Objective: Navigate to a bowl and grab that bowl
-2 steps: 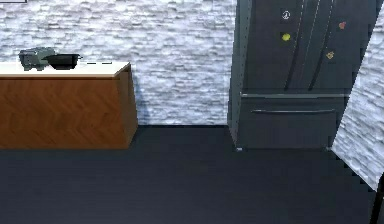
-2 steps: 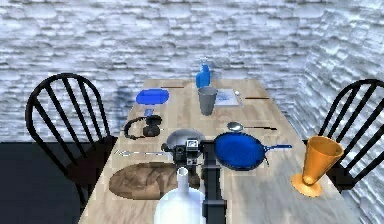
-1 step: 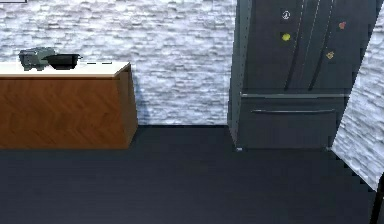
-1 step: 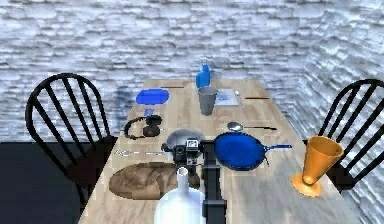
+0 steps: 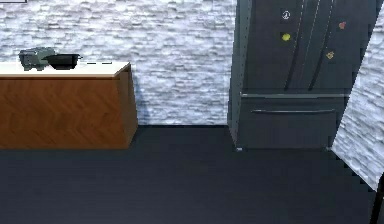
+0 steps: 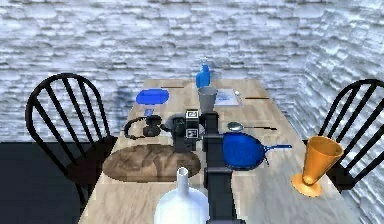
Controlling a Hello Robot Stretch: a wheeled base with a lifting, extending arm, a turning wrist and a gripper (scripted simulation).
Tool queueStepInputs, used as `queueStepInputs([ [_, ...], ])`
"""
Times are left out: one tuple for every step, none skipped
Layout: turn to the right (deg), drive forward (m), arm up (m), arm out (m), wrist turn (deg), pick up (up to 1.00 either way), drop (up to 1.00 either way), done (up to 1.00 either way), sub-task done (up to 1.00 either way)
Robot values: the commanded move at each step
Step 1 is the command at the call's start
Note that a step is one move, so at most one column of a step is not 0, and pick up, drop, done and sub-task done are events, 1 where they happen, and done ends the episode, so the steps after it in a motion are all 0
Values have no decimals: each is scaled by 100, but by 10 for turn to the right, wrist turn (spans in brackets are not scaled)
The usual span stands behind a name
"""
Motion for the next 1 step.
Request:
queueStepInputs([
  [0, 0, 0, 0, 0, 0, 0, 100, 0],
])
